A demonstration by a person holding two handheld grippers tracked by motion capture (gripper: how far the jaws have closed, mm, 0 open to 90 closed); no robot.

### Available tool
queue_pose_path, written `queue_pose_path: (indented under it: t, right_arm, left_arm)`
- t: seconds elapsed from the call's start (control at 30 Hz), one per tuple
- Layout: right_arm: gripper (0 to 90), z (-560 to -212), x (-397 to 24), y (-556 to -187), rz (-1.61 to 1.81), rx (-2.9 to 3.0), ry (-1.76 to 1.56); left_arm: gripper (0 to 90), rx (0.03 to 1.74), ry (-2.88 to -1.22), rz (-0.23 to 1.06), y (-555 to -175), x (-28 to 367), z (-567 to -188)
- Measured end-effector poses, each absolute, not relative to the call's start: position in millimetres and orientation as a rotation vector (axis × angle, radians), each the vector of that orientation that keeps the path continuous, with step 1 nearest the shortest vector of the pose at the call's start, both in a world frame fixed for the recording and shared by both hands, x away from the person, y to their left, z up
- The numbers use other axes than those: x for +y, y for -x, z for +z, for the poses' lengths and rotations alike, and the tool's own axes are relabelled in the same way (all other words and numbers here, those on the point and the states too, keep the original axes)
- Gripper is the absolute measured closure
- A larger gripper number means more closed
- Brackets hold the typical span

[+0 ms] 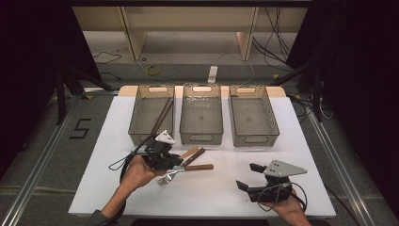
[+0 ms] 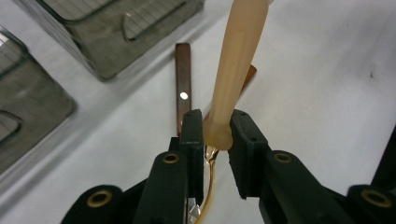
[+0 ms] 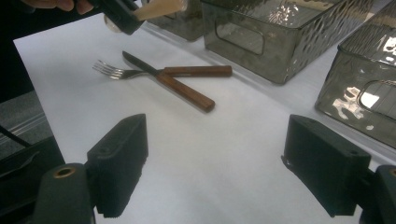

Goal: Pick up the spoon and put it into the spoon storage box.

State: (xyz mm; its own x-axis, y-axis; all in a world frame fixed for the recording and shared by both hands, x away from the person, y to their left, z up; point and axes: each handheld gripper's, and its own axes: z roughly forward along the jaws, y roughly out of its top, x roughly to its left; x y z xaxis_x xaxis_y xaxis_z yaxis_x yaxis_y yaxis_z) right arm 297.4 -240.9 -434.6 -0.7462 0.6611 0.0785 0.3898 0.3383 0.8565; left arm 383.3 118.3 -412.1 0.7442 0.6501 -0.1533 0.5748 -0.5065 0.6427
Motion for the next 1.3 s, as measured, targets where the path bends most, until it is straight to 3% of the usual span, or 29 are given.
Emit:
queue_pose_path:
  t: [0.83,1.3]
  right_arm:
    - [22.3,-434.2,-241.3,-296.9,1.385,2.314,-0.949]
    - [22.3,-433.7,-241.9,-296.4,1.389,2.316,-0.943]
  left_arm:
    - [75.9,1.063,-2.056,0.191,-448.1,114.1,-386.0]
    - [75.8,1.102,-1.989,0.164,-482.3,84.2,-374.1]
